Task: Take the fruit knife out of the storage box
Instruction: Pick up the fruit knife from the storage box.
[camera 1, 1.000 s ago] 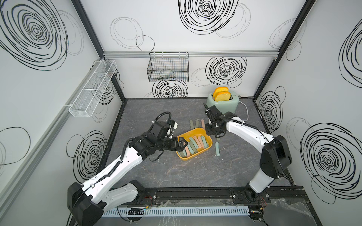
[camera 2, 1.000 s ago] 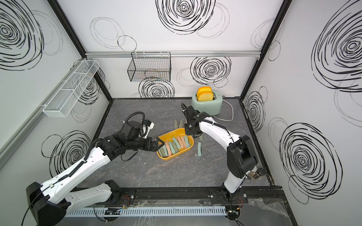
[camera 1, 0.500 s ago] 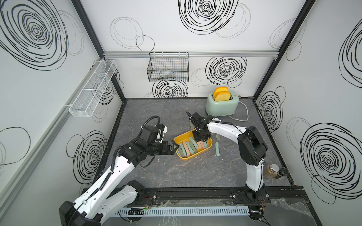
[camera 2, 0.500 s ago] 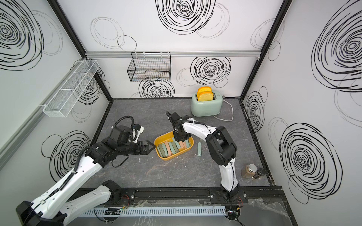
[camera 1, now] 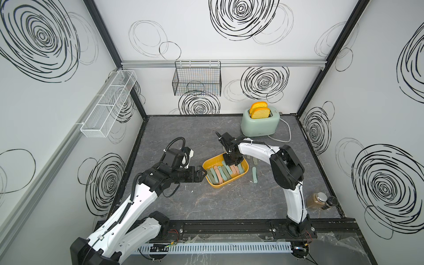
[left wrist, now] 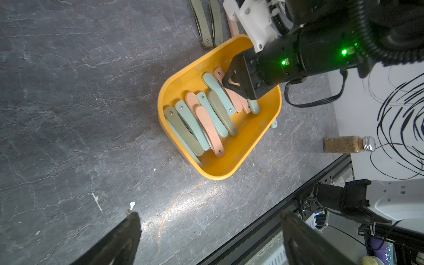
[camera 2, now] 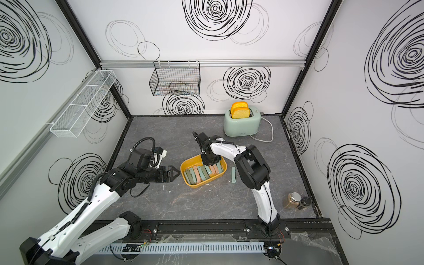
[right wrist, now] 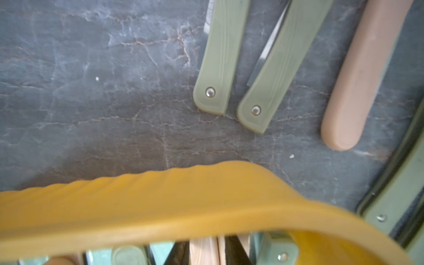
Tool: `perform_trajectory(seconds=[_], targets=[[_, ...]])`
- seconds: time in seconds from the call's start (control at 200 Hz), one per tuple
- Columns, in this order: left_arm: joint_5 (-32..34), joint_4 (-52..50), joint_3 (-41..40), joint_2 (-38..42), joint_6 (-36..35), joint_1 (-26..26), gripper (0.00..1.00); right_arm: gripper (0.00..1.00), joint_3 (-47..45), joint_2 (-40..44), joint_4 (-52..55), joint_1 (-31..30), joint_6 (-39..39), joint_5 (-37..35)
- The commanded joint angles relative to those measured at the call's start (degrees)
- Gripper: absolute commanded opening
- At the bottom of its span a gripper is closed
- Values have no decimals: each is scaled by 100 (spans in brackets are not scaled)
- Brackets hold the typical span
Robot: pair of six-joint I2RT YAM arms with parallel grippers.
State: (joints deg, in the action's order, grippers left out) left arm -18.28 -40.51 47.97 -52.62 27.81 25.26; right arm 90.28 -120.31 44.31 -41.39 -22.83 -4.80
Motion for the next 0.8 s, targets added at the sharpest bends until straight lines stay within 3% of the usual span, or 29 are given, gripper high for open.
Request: perform_trajectory(seconds=[0.0, 0.795], targets=[[-74, 216, -72, -53, -97, -64, 98, 30, -10, -260, -28, 14, 68, 103], [-105, 352, -130, -153, -81, -74, 98, 26, 135, -579, -13, 13, 191, 175]])
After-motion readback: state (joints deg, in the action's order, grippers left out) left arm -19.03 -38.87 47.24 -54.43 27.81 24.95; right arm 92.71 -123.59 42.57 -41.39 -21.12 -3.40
